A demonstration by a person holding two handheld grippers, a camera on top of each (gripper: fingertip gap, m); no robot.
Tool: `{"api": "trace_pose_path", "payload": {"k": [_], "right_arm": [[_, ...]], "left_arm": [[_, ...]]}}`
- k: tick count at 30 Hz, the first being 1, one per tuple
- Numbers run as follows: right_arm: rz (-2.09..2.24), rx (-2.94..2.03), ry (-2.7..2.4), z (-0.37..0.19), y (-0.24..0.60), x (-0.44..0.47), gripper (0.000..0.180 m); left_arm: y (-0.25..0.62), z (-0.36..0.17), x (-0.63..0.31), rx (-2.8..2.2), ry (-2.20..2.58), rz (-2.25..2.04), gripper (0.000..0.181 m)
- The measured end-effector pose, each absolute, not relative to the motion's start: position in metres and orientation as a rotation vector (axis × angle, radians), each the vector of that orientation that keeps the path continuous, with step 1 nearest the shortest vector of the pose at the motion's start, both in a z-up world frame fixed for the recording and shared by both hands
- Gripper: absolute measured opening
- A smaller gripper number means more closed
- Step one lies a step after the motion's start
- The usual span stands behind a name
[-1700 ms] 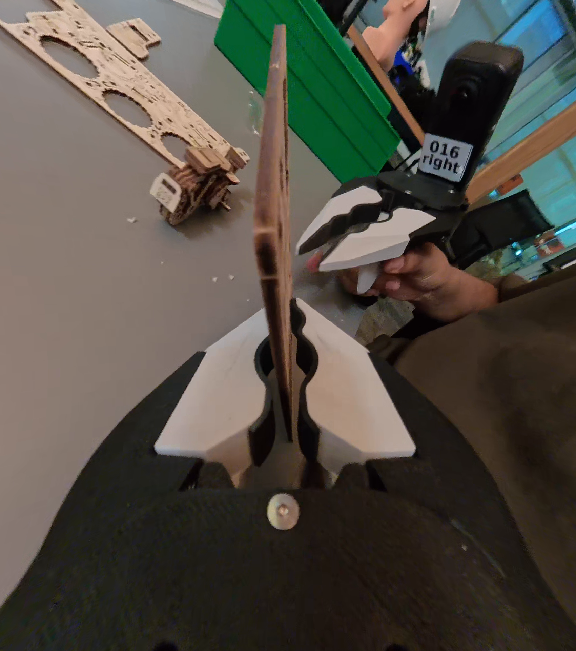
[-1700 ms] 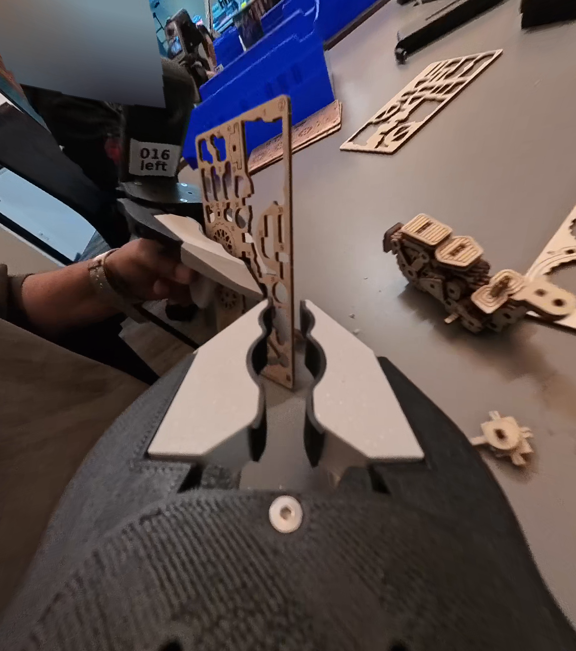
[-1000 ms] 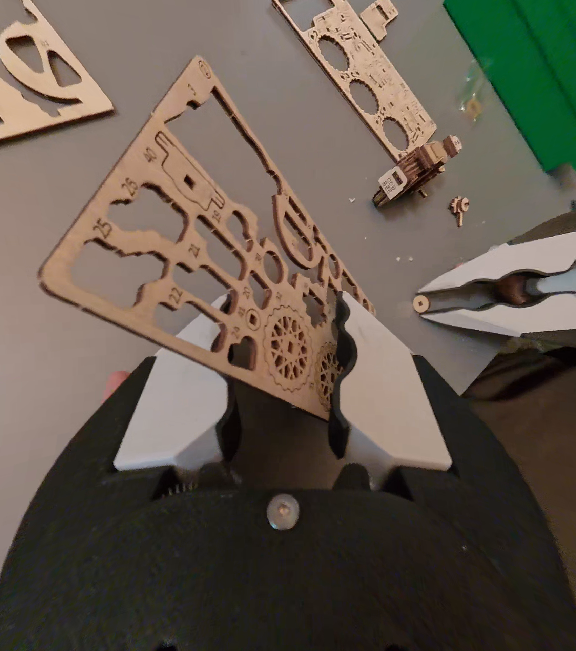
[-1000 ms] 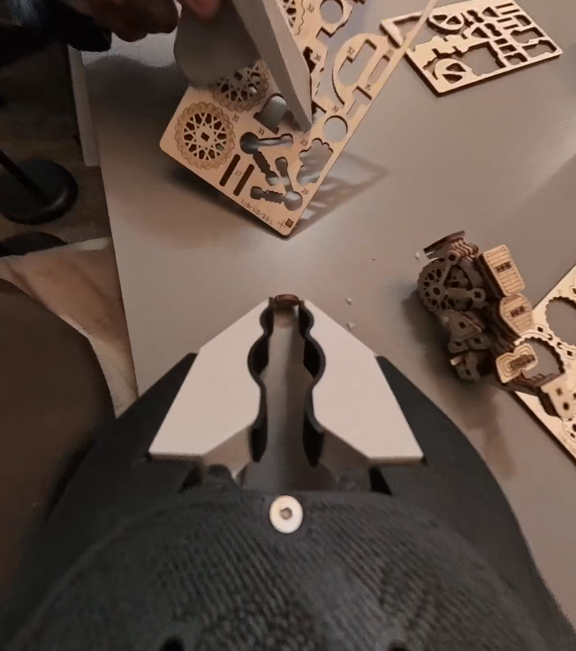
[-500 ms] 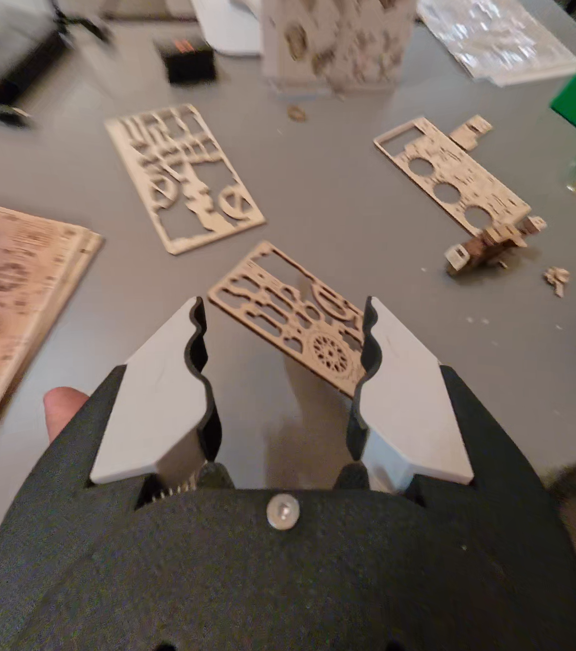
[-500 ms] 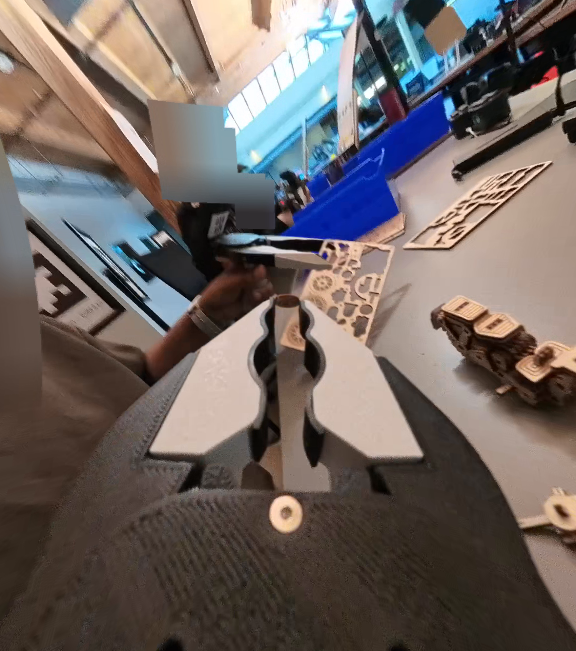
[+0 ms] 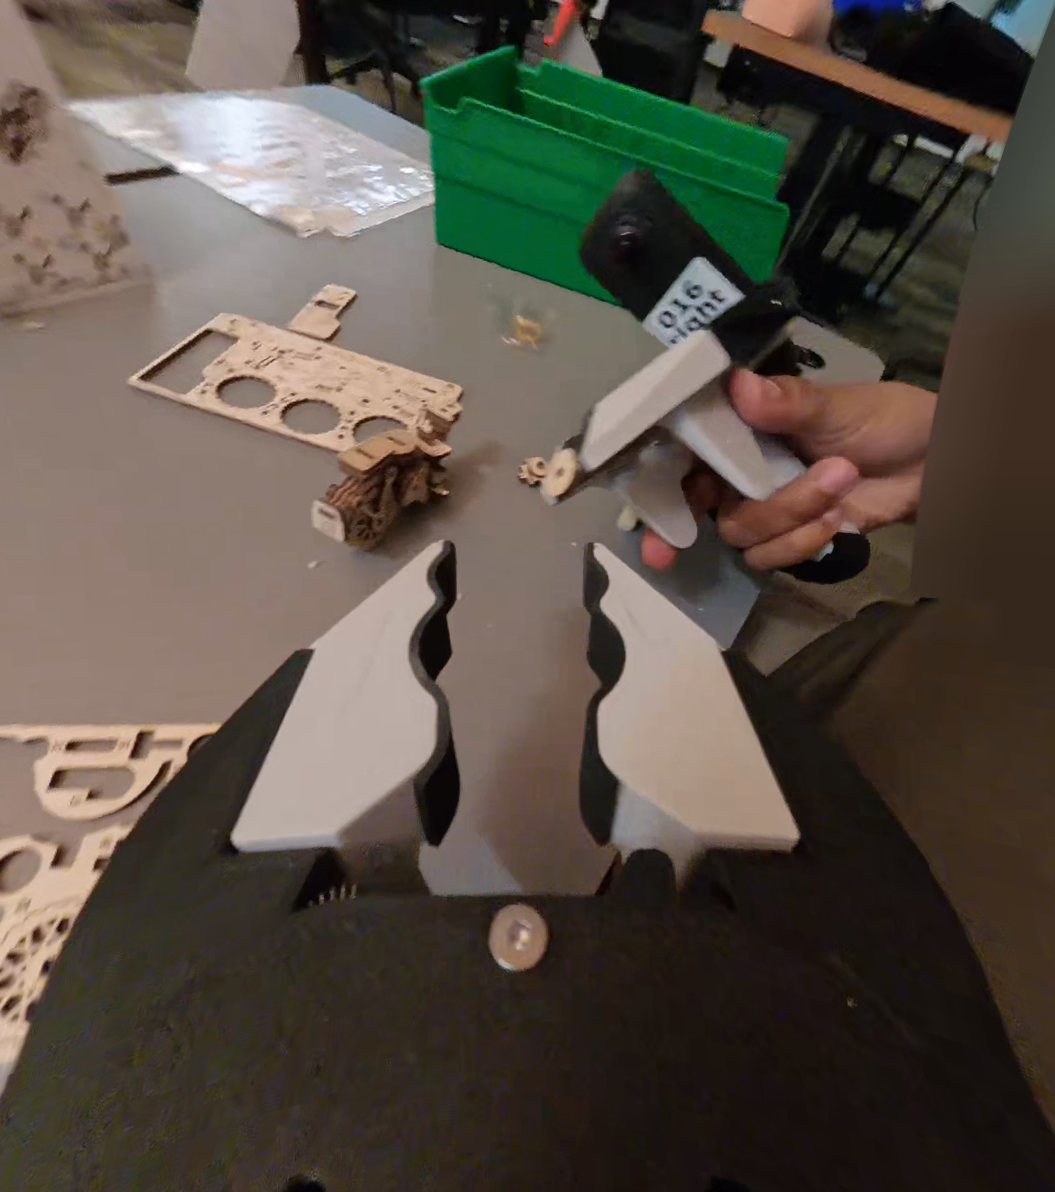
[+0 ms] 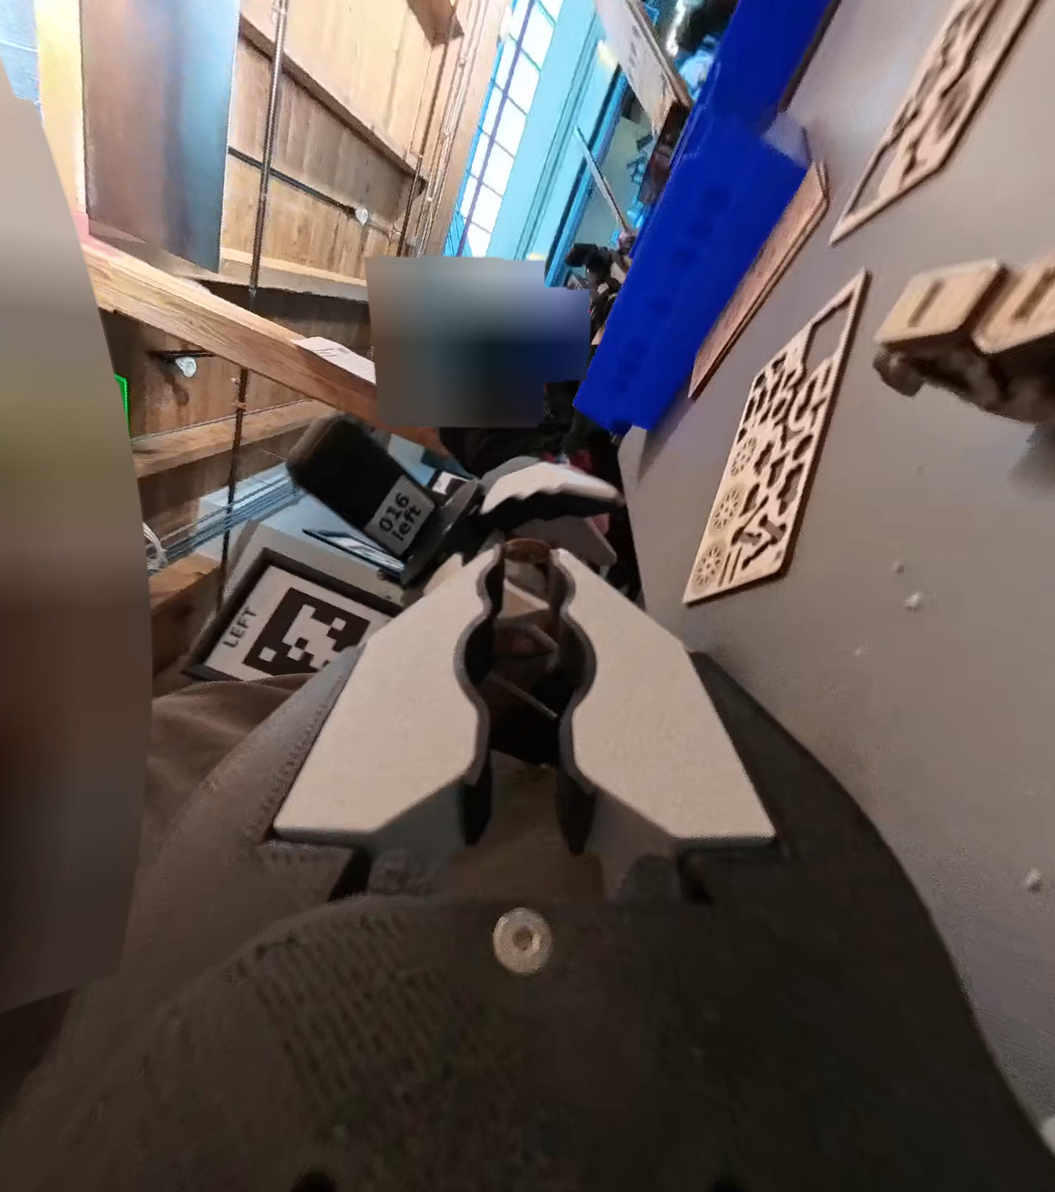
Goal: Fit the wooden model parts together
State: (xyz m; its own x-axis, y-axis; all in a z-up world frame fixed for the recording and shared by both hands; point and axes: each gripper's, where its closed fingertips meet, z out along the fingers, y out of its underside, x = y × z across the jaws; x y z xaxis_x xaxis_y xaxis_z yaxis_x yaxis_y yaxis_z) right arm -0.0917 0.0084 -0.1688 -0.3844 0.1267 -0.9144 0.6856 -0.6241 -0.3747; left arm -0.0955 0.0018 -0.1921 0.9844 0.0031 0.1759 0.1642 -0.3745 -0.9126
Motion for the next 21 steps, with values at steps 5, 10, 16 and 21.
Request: {"api": "trace_pose_path", "payload": {"k": [5, 10, 16, 21], "right_arm": [[-1.959, 1.511, 1.072, -0.185, 0.004, -0.091, 0.010], [-1.912, 1.484, 1.043, -0.188, -0.001, -0.088, 0.009], [-1.992, 1.187, 0.991, -0.161, 0.010, -0.078, 0.001], [-2.131, 1.193, 1.693, -0.168, 0.009, -0.077, 0.023]], "left_arm": [[0.009, -0.188, -0.086, -1.904, -0.042, -0.106, 0.014], [0.009, -0.195, -0.082, -1.925, -0.047, -0.188, 0.001], [0.006, -0.186, -0.087, -1.816, -0.271, -0.574, 0.001], [0.003, -0.172, -0.081, -1.605, -0.454, -1.056, 0.001]]}}
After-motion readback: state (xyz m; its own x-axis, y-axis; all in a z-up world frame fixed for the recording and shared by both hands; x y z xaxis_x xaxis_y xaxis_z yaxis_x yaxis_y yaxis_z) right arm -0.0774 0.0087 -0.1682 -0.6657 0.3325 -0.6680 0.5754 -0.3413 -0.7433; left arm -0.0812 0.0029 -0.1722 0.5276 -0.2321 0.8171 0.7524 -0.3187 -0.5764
